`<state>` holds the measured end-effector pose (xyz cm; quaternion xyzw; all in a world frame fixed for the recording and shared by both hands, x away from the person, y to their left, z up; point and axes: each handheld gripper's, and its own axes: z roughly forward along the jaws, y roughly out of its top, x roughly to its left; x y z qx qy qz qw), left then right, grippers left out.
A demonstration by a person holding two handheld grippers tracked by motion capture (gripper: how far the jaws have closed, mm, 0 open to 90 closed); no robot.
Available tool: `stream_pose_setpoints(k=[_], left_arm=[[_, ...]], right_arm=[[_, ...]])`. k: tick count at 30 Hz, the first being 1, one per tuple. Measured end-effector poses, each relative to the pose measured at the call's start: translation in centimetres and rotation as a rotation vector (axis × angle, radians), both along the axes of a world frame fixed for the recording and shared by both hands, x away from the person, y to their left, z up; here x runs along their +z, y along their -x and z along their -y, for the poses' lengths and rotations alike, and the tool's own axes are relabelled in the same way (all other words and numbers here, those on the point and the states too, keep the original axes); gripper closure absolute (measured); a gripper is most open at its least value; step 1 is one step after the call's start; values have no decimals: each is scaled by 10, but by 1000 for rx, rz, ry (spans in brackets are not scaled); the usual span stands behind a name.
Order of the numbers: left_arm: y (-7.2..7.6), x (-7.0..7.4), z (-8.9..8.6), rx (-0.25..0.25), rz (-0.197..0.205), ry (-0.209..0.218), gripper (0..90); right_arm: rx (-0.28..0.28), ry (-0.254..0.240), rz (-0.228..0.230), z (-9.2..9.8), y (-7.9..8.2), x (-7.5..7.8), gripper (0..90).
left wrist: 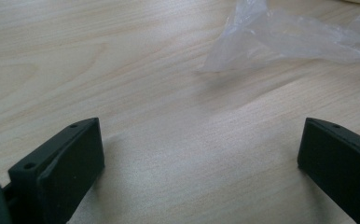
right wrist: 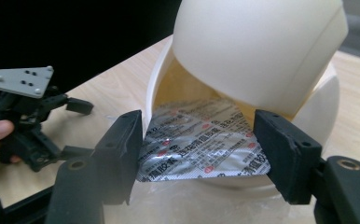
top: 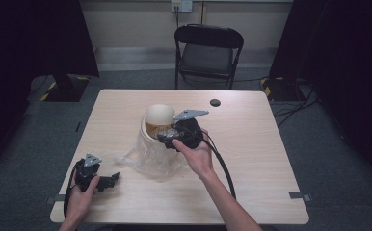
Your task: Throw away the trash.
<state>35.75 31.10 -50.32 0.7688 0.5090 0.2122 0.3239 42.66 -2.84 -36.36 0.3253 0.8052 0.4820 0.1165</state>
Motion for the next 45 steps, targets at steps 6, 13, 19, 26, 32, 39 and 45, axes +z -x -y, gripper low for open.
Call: stream_pose_setpoints(k=[6,13,19,26,32,39,45], left_arm=[[0,0,0,0,0,0,0],[0,0,0,1,-1,-1,0],[0,0,0,0,0,0,0],[0,0,0,-1,0,0,0],[0,0,0,0,-1,-1,0],[0,0,0,0,0,0,0],[0,0,0,0,0,0,0]], right_arm=[[-19,20,30,-10,1,-5,345],[-16,8,35,-12,-3,-9,342],[-42,18,62,-17,-4,-15,326],[-16,20,51,-19,-2,-14,270],[-2,7,47,-15,0,-11,252],[-7,-13,45,-3,0,-8,239],[-23,-22,38,4,-1,-7,198]])
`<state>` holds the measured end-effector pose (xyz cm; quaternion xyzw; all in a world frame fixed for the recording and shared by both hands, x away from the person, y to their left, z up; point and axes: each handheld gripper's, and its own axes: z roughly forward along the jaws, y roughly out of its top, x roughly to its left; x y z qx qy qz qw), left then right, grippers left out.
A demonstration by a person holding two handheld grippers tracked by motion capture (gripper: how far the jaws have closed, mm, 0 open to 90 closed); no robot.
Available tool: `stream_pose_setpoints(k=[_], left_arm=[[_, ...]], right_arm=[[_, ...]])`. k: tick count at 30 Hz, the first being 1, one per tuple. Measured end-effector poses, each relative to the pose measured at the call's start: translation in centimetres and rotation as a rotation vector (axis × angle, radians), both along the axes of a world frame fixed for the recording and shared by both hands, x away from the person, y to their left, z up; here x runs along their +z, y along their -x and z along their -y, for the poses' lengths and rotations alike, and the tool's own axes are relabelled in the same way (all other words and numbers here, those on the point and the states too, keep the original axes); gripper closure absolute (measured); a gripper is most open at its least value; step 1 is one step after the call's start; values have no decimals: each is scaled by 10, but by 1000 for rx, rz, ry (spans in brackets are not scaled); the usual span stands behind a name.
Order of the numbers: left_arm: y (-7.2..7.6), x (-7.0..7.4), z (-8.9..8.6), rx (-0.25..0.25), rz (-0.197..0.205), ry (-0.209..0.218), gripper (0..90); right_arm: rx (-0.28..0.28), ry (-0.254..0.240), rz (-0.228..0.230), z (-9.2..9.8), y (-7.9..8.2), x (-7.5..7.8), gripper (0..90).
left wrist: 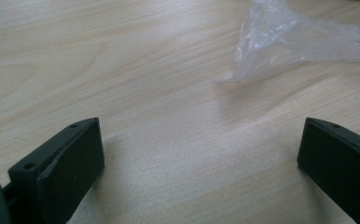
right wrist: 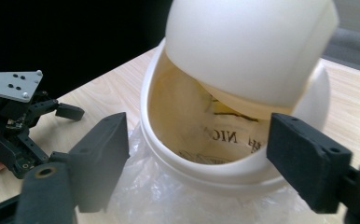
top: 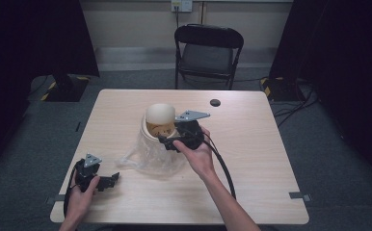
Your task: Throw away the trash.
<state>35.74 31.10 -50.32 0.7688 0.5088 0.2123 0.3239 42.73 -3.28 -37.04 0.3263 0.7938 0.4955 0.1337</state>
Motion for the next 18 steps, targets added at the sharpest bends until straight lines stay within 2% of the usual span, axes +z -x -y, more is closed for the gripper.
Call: stream_pose_setpoints(k=[8,11,18], left_arm=[[0,0,0,0,0,0,0],[0,0,0,0,0,1,0],[0,0,0,-1,-1,2,0]], right_arm=[[-9,-28,15,15,1,1,145],[-25,-10,9,21,-1,0,146],[-42,-2,-3,32,-4,1,147]])
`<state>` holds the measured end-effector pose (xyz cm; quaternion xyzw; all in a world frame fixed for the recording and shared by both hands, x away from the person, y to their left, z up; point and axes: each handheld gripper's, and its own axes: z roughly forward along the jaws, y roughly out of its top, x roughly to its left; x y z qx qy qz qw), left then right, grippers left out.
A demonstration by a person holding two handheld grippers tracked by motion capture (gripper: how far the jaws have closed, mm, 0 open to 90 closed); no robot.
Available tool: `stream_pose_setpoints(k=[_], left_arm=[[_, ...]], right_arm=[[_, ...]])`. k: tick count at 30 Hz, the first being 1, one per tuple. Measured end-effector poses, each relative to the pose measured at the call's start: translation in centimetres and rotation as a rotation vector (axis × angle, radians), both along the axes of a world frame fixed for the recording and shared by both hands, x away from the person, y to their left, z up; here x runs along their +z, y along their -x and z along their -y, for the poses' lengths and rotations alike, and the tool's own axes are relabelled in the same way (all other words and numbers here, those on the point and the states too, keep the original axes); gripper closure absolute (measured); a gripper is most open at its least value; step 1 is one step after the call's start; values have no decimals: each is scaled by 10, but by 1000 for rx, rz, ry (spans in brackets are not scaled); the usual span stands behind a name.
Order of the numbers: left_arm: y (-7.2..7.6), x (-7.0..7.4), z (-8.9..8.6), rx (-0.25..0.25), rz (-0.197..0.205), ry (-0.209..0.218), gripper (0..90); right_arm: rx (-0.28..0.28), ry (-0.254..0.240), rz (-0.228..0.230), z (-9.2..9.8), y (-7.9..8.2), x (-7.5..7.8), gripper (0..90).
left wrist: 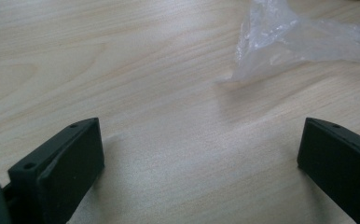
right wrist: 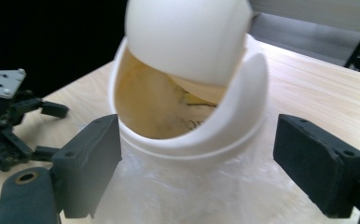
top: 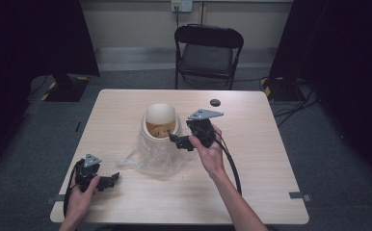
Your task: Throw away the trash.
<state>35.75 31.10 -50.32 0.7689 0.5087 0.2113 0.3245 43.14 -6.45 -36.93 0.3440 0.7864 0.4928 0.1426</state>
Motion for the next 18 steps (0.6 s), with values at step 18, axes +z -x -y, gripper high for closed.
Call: stream_pose_setpoints(k=[18], left_arm=[[0,0,0,1,1,-2,0]], right_arm=[[-82,-5,-34,58,9,-9,152]])
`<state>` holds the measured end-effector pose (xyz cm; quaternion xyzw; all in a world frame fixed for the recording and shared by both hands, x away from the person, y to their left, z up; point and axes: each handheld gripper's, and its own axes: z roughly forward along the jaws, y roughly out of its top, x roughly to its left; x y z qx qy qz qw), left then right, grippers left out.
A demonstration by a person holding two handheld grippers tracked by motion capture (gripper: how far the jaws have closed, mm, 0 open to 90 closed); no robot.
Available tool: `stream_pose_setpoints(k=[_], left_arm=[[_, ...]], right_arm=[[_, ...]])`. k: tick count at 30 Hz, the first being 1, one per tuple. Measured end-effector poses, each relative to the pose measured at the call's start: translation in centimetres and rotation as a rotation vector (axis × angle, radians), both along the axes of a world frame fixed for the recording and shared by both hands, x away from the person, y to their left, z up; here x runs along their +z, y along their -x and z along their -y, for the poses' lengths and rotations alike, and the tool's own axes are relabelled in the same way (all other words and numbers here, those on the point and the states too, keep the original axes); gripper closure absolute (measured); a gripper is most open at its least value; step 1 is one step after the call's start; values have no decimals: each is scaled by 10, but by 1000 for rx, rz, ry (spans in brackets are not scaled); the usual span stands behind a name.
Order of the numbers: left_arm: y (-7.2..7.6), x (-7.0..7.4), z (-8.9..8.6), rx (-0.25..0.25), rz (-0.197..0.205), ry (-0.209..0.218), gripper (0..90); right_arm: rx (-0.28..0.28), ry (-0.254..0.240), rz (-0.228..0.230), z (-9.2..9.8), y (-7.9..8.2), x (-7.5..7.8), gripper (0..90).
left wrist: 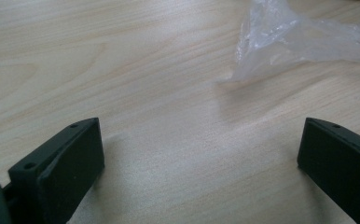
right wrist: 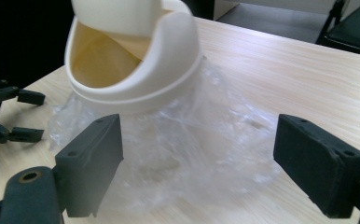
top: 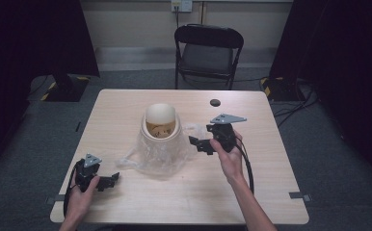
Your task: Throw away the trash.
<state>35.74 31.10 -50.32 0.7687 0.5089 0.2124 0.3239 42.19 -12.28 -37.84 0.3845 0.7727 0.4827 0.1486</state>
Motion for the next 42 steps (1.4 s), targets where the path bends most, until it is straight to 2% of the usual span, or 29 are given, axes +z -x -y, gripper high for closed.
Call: stream_pose_setpoints(k=[1,8,12,14,15,16,22,25,26,27,34,35,42], left_arm=[[0,0,0,0,0,0,0],[0,0,0,0,0,0,0],[0,0,0,-1,0,1,0],[0,0,0,0,0,0,0],[0,0,0,-1,0,1,0],[0,0,0,-1,0,1,0],[0,0,0,0,0,-1,0],[0,0,0,0,0,0,0],[0,0,0,0,0,0,0],[0,0,0,-1,0,0,0],[0,0,0,0,0,1,0],[0,0,0,0,0,0,0],[0,0,0,0,0,0,0]], right_arm=[[-15,0,1,9,1,0,153],[-49,10,1,33,5,-2,160],[-72,78,4,44,9,-7,176],[-86,77,1,52,11,-10,179],[-115,108,10,58,13,-15,179],[-115,108,10,58,13,-15,179],[-159,111,-30,83,17,-32,179],[-198,97,-55,103,21,-45,179],[-198,97,-55,103,21,-45,179],[-215,102,-68,112,24,-53,178],[-264,117,-113,137,33,-73,177],[-290,119,-124,145,36,-79,178],[-343,140,-161,164,42,-100,177]])
